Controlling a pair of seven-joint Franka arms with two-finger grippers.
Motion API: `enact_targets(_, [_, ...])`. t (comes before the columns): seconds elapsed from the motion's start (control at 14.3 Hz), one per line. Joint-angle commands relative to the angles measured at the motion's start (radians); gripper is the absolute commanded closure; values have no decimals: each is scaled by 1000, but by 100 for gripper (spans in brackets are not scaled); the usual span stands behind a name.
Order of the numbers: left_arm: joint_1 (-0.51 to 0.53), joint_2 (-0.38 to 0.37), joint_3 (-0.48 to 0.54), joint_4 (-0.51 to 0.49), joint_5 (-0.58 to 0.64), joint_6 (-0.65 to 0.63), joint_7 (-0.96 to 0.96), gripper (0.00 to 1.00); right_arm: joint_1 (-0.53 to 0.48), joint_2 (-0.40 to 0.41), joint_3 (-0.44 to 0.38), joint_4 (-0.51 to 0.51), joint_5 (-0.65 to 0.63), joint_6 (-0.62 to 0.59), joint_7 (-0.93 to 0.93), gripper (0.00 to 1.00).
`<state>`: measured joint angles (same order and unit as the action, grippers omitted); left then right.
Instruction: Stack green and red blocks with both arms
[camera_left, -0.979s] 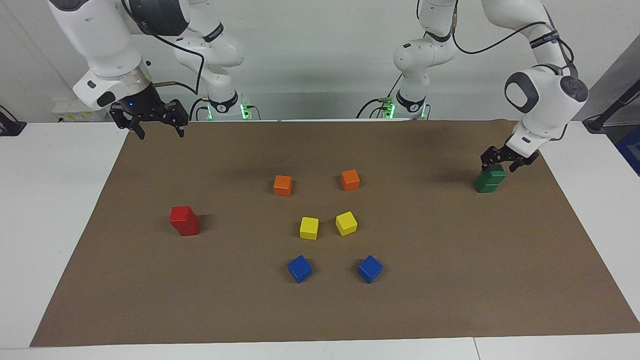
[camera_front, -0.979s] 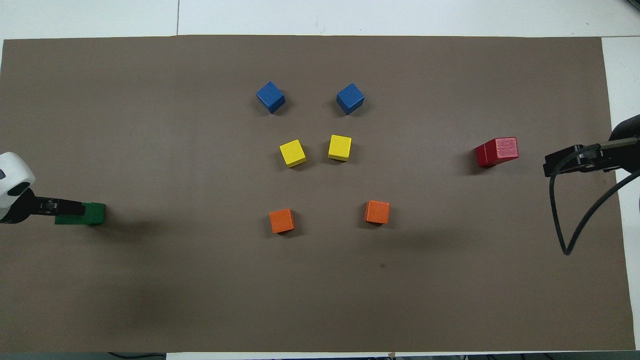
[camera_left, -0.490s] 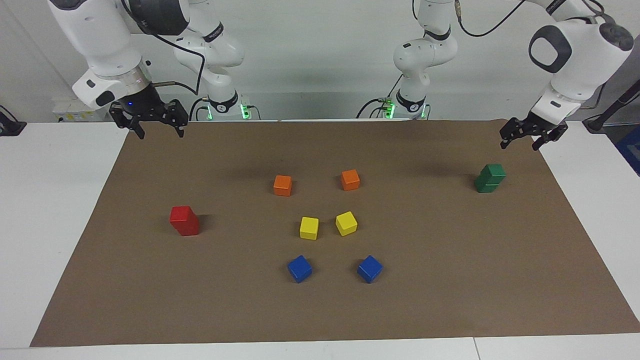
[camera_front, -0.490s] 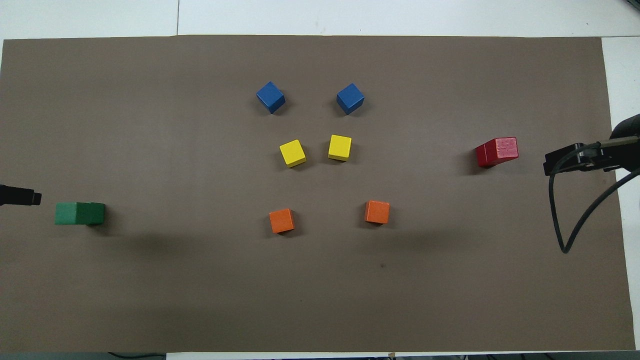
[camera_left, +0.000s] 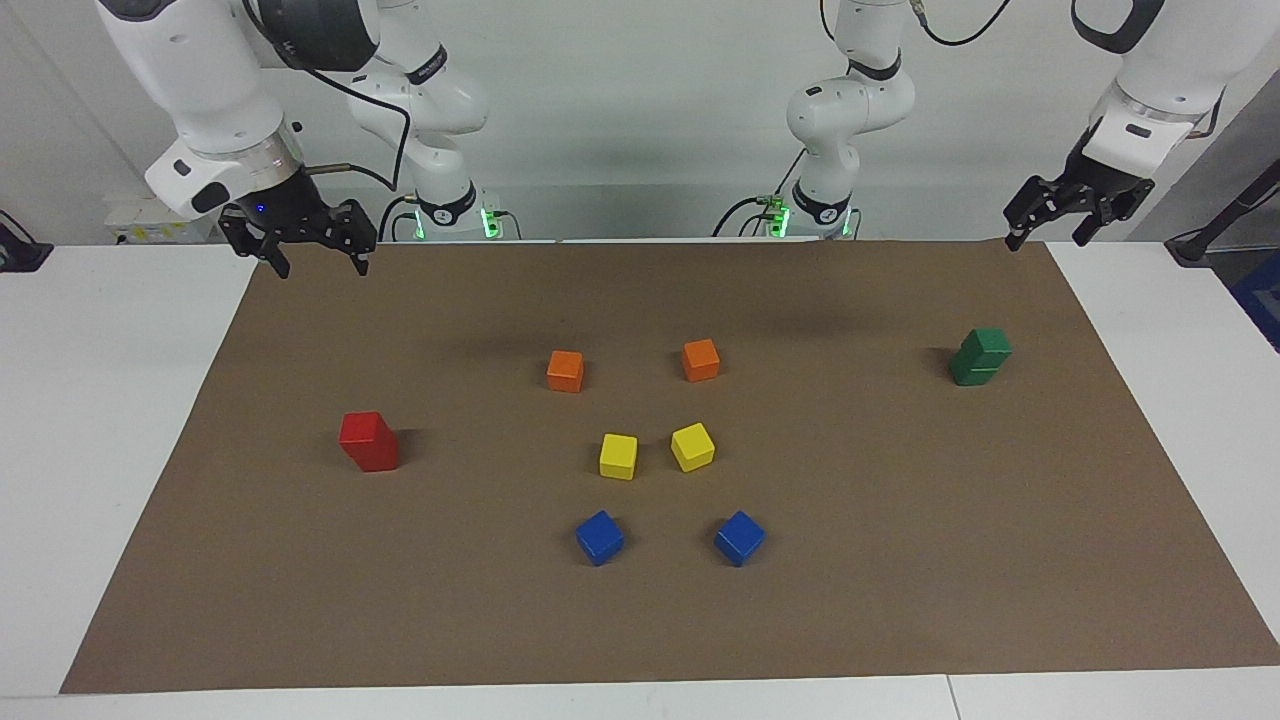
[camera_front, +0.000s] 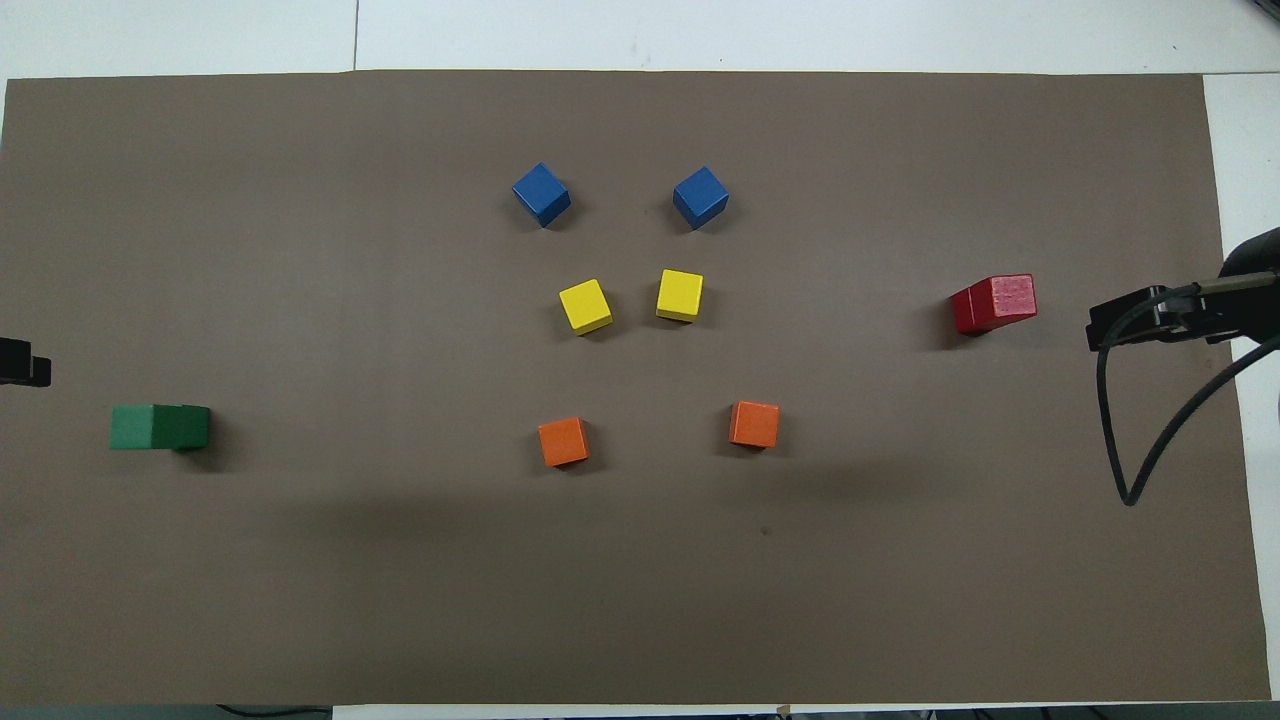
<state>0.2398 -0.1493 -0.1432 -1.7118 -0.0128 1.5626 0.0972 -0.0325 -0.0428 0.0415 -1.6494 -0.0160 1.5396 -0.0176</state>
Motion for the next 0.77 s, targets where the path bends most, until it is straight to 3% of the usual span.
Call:
enact_targets(0.0, [-8, 27, -1, 81, 22, -61, -19, 0, -3, 9, 8, 14, -2, -9, 37, 0])
enact_targets(0.42, [-79, 99, -9, 221, 20, -219, -21, 0, 0, 11, 8, 14, -2, -9, 50, 0])
enact_targets(0.49, [-136, 102, 46, 225, 20, -222, -22, 0, 2, 9, 8, 13, -2, -9, 50, 0])
enact_targets(0.63, [-343, 97, 269, 222, 11, -199, -30, 0, 5, 9, 8, 14, -2, -10, 51, 0])
enact_targets(0.7, [-378, 83, 308, 209, 13, -167, -30, 0, 5, 9, 8, 14, -2, -10, 51, 0])
